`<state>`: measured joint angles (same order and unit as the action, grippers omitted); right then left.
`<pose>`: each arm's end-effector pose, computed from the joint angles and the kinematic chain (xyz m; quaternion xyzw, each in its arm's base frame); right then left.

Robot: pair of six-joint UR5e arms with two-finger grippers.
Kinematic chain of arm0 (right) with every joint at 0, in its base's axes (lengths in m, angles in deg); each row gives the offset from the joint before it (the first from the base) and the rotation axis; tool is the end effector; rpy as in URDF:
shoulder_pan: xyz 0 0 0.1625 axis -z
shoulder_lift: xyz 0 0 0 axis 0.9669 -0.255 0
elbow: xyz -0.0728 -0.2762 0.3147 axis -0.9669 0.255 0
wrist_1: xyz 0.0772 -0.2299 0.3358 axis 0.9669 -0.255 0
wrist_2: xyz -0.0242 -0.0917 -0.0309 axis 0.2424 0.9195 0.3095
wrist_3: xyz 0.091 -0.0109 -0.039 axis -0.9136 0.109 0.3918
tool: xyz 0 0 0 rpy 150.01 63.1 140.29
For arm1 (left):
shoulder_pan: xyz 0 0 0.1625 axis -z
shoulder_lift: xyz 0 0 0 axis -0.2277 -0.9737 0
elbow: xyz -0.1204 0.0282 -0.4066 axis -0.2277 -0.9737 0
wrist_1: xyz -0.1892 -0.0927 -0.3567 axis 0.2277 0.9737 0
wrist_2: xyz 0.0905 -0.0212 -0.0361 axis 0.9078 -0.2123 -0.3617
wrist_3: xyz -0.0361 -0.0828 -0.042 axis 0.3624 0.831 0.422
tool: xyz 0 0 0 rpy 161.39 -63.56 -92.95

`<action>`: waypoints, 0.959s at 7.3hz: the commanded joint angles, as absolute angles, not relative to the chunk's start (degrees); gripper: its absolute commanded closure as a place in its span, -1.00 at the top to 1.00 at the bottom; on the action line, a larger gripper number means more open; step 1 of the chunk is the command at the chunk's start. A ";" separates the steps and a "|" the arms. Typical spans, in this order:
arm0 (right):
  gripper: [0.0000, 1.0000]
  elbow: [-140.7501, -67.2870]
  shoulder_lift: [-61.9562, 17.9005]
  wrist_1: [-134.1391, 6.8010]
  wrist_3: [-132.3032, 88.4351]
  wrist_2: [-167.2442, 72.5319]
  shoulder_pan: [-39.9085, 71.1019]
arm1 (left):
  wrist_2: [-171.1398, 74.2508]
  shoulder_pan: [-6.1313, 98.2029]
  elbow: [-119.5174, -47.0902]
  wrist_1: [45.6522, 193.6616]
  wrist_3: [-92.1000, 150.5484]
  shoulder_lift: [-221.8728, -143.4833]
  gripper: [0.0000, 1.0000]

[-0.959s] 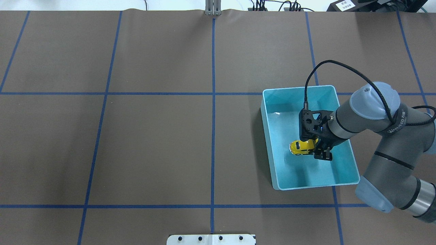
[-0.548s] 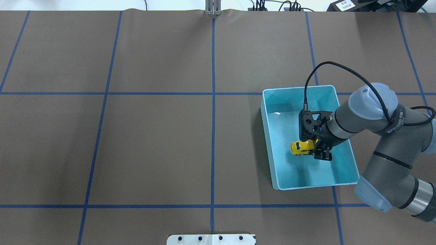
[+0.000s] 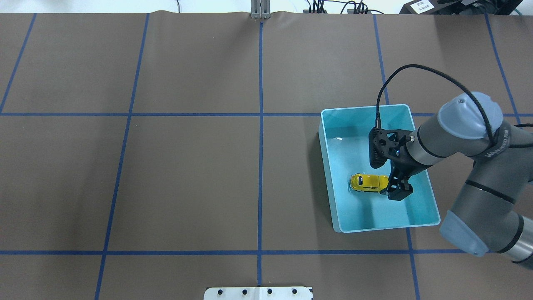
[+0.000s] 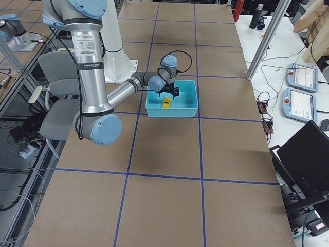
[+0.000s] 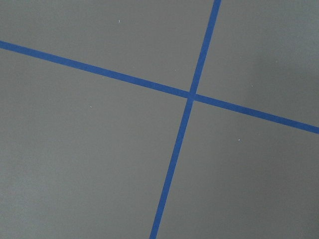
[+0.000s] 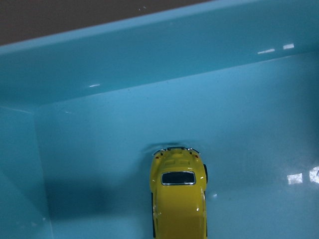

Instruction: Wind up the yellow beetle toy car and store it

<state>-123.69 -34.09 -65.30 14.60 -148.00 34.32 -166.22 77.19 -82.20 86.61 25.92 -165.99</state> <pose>-0.3471 -0.4040 0.3770 0.2668 -0.3481 -0.5924 0.6758 -0.0609 -0.5079 0.6397 -0.0717 0.4119 -0.1077 0.9020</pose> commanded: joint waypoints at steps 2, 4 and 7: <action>1.00 -124.76 -36.75 -67.78 15.40 -162.12 18.75 | -166.22 77.28 -82.25 86.61 25.92 -165.98 1.00; 1.00 -124.06 -44.20 -67.78 15.49 -162.15 10.67 | -166.22 77.19 -82.25 86.61 25.83 -165.98 1.00; 1.00 -108.48 -47.85 -67.78 15.49 -161.88 -7.32 | -166.22 77.19 -82.33 86.61 25.92 -165.98 1.00</action>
